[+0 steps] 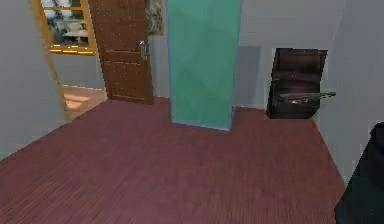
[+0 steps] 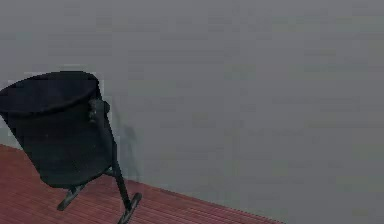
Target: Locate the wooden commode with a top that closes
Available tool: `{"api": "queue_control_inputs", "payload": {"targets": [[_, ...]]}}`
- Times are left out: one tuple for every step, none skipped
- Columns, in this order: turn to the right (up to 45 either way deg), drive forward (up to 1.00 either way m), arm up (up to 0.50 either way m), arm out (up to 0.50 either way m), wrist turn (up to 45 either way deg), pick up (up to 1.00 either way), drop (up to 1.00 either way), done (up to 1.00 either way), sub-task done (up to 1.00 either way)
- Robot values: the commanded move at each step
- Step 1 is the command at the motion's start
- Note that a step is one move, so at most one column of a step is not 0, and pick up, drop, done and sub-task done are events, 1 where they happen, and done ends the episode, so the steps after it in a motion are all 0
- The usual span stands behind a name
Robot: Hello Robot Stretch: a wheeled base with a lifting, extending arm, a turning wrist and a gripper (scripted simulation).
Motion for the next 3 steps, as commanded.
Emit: {"api": "queue_control_inputs", "payload": {"targets": [[0.0,0.45,0.0,0.0,0.0,0.0,0.0,0.0,0.0],[15.0,0.0,0.0,0.0,0.0,0.0,0.0,0.0,0.0],[0.0,0.85,0.0,0.0,0.0,0.0,0.0,0.0,0.0]]}}
